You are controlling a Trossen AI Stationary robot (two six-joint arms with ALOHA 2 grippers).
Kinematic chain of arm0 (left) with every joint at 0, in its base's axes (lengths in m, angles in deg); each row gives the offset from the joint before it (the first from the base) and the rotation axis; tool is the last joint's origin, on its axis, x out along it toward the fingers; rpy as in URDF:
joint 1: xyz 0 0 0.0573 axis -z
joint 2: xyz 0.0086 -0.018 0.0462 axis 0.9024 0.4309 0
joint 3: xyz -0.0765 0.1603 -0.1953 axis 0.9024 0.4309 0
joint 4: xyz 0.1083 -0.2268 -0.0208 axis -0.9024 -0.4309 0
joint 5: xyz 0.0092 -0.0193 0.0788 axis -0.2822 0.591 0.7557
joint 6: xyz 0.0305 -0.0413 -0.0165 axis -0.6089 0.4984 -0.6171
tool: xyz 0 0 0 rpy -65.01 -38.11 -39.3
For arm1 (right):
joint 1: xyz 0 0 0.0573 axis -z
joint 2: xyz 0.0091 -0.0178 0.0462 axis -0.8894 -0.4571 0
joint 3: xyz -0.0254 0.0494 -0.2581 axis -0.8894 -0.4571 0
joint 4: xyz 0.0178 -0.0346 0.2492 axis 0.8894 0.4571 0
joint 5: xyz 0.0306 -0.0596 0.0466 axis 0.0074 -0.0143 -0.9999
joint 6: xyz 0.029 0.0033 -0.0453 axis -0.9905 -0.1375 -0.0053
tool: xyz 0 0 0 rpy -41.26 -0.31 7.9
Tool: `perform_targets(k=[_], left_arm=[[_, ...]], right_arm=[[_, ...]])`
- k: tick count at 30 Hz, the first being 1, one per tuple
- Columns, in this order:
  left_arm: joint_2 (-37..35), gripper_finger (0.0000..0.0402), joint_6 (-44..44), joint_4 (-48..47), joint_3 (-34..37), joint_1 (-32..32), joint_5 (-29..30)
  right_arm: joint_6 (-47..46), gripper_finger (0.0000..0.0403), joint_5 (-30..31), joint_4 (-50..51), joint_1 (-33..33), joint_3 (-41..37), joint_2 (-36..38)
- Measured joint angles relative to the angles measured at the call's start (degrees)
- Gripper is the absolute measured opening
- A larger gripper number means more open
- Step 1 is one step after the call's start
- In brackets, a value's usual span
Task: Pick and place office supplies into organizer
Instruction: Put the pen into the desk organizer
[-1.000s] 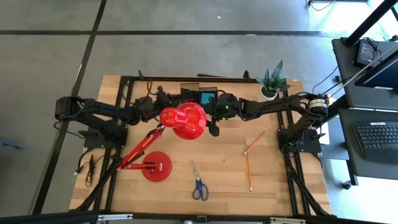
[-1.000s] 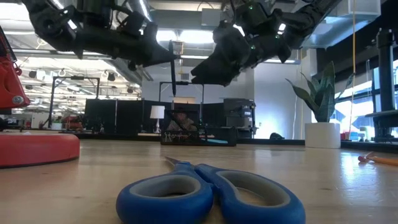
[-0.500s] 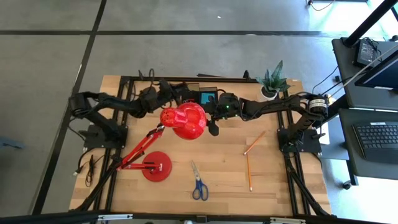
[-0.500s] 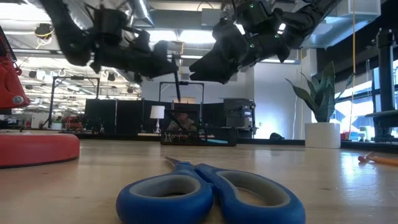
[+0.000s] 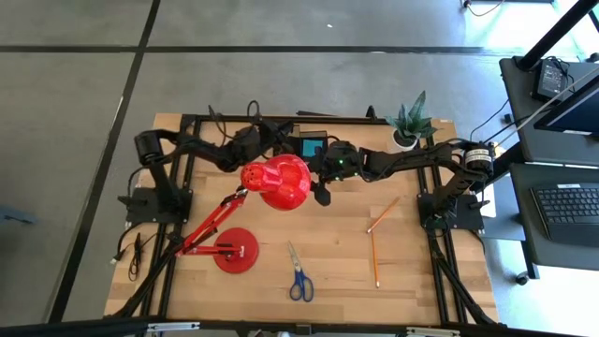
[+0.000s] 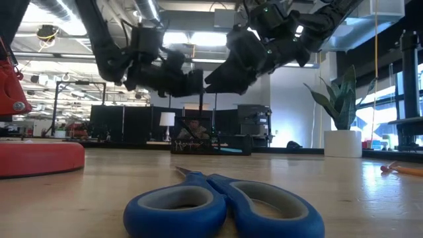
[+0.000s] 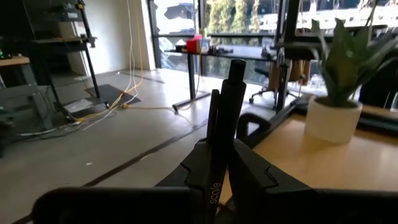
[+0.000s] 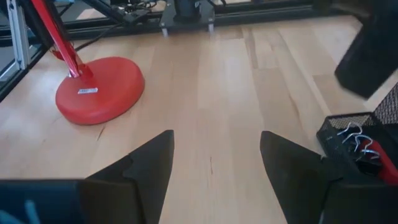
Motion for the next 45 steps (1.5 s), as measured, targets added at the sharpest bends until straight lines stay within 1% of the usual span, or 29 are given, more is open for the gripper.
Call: perform_targets(k=[3,8,16,23,33,40,43,45], left_arm=[[1.8,0.0034,0.0,-1.1,-0.2,-0.2,0.3],[2.7,0.0035,0.0,-3.9,-0.3,-1.0,2.6],[2.7,0.0036,0.4,-9.7,-0.3,-1.4,2.6],[2.7,0.0045,0.5,-10.8,-0.3,-1.4,2.6],[2.7,0.0075,0.5,-10.9,-0.3,-1.4,2.4],[2.6,0.0094,0.5,-11.0,-0.3,-1.4,2.4],[1.5,0.0099,-0.9,-12.2,-0.3,-0.8,2.6],[-0.4,0.0102,-1.8,-13.7,-0.2,-0.1,2.7]], right_arm=[[0.0,0.0242,0.0,0.3,0.0,0.0,0.0],[0.0,0.0242,0.0,0.4,0.0,0.0,0.0],[0.2,0.0242,0.0,0.4,0.0,0.0,0.0],[0.1,0.0242,0.0,0.4,0.0,0.0,0.0],[0.0,0.0242,0.0,0.4,0.0,0.0,0.0],[-0.1,0.0242,0.0,3.6,0.0,0.0,0.0],[-0.2,0.0242,0.0,3.7,0.0,0.0,0.0],[-0.7,0.0242,0.0,3.7,0.0,0.0,0.0]])
